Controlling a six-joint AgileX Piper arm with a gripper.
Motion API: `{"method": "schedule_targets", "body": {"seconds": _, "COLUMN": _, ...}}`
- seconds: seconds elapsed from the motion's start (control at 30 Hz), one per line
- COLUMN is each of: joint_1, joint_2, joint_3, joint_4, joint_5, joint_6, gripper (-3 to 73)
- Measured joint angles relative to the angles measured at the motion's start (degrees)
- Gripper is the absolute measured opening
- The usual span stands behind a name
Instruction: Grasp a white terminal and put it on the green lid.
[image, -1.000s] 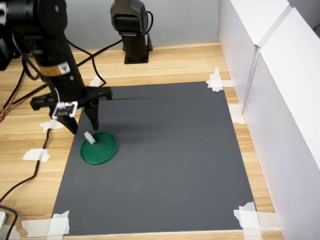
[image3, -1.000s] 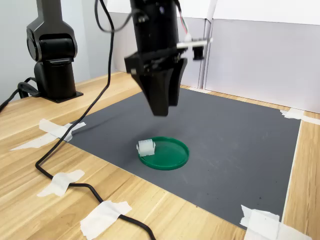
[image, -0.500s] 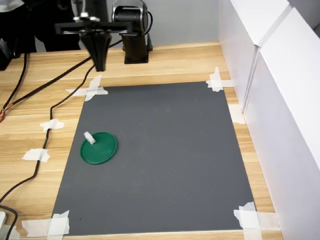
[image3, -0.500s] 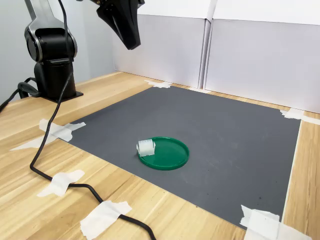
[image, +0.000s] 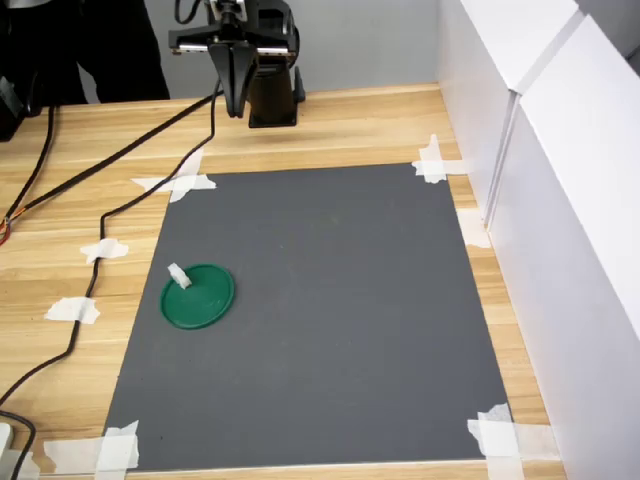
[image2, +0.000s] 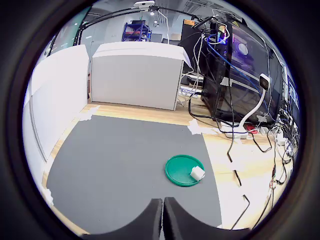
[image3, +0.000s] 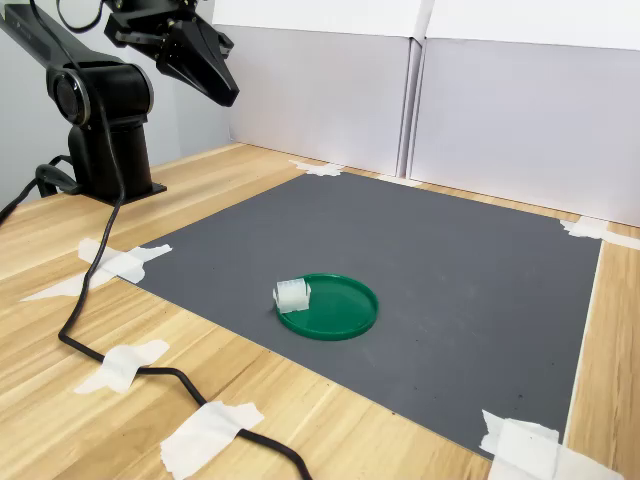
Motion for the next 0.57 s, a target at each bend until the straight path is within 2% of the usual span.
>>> {"method": "schedule_targets", "body": {"seconds": 0.23, "joint_1": 0.00, "joint_2": -6.81, "joint_3": 5.81, "joint_4": 0.89, "joint_5": 0.27, "joint_6": 2.29, "gripper": -1.6}}
{"method": "schedule_targets", "body": {"seconds": 0.57, "joint_1": 0.04, "joint_2": -13.38, "joint_3": 8.12, "joint_4": 1.18, "joint_5": 1.84, "joint_6": 2.49, "gripper": -1.6}}
